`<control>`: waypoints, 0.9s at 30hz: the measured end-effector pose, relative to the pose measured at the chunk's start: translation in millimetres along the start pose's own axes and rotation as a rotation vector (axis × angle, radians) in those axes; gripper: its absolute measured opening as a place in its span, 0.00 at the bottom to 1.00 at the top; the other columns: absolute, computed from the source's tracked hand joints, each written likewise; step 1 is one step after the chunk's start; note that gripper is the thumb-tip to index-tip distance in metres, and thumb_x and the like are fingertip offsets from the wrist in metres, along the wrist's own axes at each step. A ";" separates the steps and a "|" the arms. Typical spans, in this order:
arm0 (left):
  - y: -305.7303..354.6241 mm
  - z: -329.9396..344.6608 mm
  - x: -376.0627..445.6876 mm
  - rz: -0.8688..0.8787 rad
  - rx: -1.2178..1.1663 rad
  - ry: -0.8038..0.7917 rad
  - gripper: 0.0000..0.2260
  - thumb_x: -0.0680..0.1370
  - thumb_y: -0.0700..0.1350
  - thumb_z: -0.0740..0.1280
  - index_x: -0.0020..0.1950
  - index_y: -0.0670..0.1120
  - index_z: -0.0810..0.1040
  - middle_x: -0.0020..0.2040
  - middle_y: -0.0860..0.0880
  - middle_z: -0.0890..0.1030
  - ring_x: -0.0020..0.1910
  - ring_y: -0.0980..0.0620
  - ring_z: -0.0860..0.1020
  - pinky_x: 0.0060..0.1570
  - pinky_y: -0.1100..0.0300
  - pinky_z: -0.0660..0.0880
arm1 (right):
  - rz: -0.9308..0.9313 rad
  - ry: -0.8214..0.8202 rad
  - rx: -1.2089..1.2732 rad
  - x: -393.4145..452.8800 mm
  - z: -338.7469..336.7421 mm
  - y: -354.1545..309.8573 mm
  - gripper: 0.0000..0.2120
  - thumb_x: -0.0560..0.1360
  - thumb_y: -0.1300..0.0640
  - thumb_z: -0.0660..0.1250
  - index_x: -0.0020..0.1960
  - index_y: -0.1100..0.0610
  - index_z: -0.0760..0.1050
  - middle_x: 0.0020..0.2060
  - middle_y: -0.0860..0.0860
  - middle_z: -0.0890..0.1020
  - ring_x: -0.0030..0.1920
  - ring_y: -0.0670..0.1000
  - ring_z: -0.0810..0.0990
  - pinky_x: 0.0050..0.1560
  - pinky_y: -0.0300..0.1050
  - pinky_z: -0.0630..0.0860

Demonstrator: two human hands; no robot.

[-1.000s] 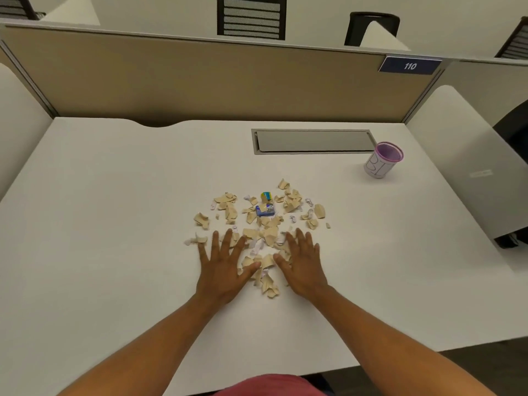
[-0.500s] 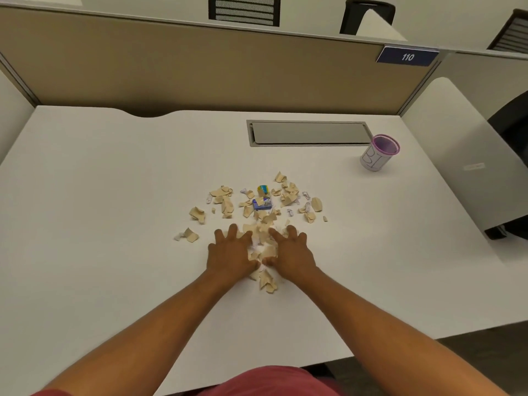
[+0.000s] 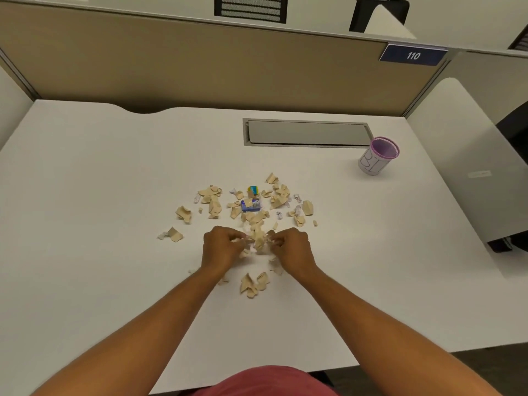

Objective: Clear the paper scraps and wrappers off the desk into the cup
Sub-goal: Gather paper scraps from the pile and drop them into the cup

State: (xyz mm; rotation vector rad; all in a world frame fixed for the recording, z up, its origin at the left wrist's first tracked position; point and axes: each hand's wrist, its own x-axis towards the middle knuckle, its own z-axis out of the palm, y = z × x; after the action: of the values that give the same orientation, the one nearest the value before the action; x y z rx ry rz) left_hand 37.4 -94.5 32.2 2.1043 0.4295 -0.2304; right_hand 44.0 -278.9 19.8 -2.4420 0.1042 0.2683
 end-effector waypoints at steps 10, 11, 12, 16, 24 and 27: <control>84.9 52.0 0.1 -0.250 -0.680 0.023 0.08 0.75 0.32 0.75 0.52 0.40 0.87 0.49 0.41 0.88 0.47 0.45 0.86 0.53 0.53 0.84 | 0.321 -0.212 0.946 47.3 -115.0 49.3 0.11 0.70 0.73 0.77 0.52 0.67 0.84 0.48 0.59 0.88 0.43 0.52 0.88 0.44 0.39 0.84; 94.5 58.9 1.1 -0.248 -0.720 0.016 0.07 0.75 0.32 0.75 0.50 0.40 0.87 0.47 0.41 0.88 0.43 0.47 0.86 0.50 0.56 0.85 | 0.323 -0.216 0.979 54.2 -130.3 54.9 0.11 0.70 0.74 0.76 0.52 0.68 0.84 0.46 0.58 0.88 0.42 0.51 0.88 0.43 0.39 0.84; 104.0 65.7 2.4 -0.248 -0.757 0.006 0.07 0.75 0.31 0.74 0.50 0.40 0.86 0.45 0.42 0.88 0.39 0.49 0.86 0.47 0.59 0.85 | 0.321 -0.209 1.001 62.1 -146.4 60.2 0.10 0.71 0.74 0.75 0.51 0.68 0.84 0.44 0.57 0.88 0.41 0.51 0.88 0.43 0.39 0.84; 138.3 93.0 8.8 -0.258 -0.865 -0.015 0.07 0.77 0.30 0.72 0.53 0.37 0.84 0.38 0.46 0.87 0.35 0.52 0.84 0.37 0.66 0.83 | 0.199 -0.106 0.969 104.8 -218.5 84.2 0.07 0.72 0.75 0.73 0.47 0.67 0.84 0.43 0.52 0.89 0.42 0.49 0.89 0.41 0.39 0.84; 167.9 128.5 12.3 -0.295 -0.842 -0.022 0.13 0.77 0.34 0.72 0.62 0.37 0.83 0.52 0.40 0.85 0.50 0.44 0.82 0.34 0.67 0.82 | 0.109 0.258 0.112 229.5 -315.7 128.8 0.07 0.72 0.62 0.76 0.49 0.62 0.88 0.47 0.57 0.88 0.47 0.53 0.85 0.39 0.42 0.80; 168.7 134.4 14.6 -0.304 -0.813 0.011 0.14 0.77 0.32 0.72 0.62 0.36 0.83 0.55 0.37 0.85 0.50 0.43 0.83 0.54 0.56 0.81 | 0.125 0.218 -0.113 268.3 -314.4 136.7 0.13 0.75 0.53 0.77 0.54 0.61 0.85 0.50 0.56 0.86 0.49 0.57 0.85 0.41 0.46 0.78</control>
State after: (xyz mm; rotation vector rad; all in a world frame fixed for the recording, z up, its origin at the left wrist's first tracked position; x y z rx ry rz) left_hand 117.2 -288.0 86.3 1.2424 0.7106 -0.1769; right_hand 338.3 -585.7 113.8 -2.5744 0.3463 0.0621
